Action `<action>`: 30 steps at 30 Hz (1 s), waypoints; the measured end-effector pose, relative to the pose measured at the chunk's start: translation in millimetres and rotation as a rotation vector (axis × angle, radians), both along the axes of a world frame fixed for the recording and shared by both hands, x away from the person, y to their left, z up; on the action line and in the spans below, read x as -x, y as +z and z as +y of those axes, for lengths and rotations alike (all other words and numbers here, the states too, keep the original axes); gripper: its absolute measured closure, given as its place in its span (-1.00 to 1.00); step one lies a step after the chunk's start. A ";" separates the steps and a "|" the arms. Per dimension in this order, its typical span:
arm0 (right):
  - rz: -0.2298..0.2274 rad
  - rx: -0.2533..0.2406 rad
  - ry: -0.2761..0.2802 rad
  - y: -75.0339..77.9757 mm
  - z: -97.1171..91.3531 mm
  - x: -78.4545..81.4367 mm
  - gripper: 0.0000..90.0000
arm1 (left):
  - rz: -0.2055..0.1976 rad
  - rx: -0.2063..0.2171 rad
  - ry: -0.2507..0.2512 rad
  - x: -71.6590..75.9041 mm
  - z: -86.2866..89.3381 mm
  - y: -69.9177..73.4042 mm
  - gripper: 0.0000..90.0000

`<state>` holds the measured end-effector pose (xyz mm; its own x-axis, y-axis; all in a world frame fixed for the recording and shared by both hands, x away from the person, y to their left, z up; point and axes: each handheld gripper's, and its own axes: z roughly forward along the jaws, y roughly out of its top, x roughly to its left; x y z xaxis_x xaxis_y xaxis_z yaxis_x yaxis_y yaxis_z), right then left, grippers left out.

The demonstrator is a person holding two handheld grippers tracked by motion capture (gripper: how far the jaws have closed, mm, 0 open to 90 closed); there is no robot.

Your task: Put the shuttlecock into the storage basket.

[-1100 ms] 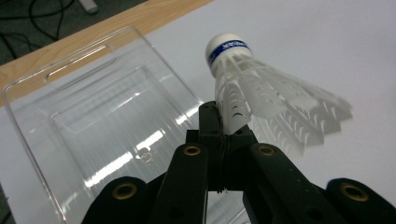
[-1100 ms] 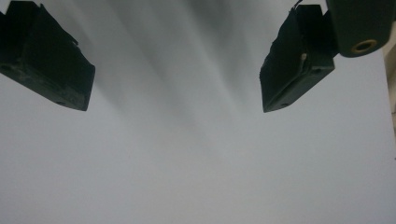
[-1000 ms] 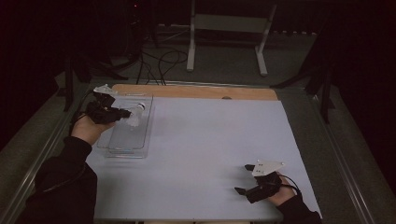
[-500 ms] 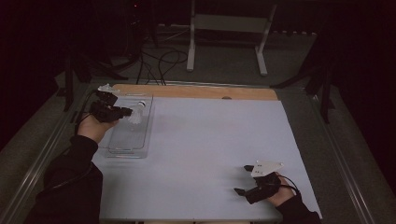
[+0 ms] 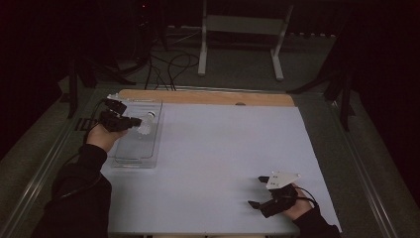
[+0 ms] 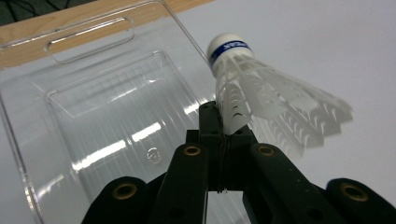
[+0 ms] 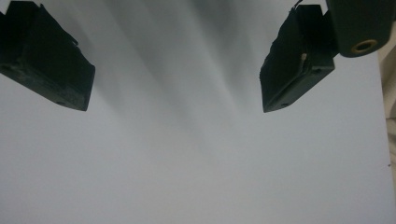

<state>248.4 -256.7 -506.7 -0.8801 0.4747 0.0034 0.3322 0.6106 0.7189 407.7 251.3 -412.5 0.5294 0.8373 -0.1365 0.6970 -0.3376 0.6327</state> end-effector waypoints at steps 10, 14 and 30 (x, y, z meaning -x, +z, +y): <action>0.002 0.005 0.007 -0.5 0.2 0.0 -0.78 | 0.028 0.000 -0.001 -5.6 -1.6 -13.5 0.99; 0.005 0.004 0.008 -1.3 0.5 -0.2 -0.77 | 0.032 0.006 -0.004 -7.4 -3.7 -17.8 0.99; 0.014 0.019 0.015 -2.6 1.4 -0.3 -0.77 | 0.060 -0.009 0.011 -11.9 -6.1 -30.5 0.99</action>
<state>248.7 -255.3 -509.3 -0.8872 0.4614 0.0067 0.3325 0.6292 0.7025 419.6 245.2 -443.0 0.5115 0.8443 -0.1598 0.7371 -0.3356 0.5865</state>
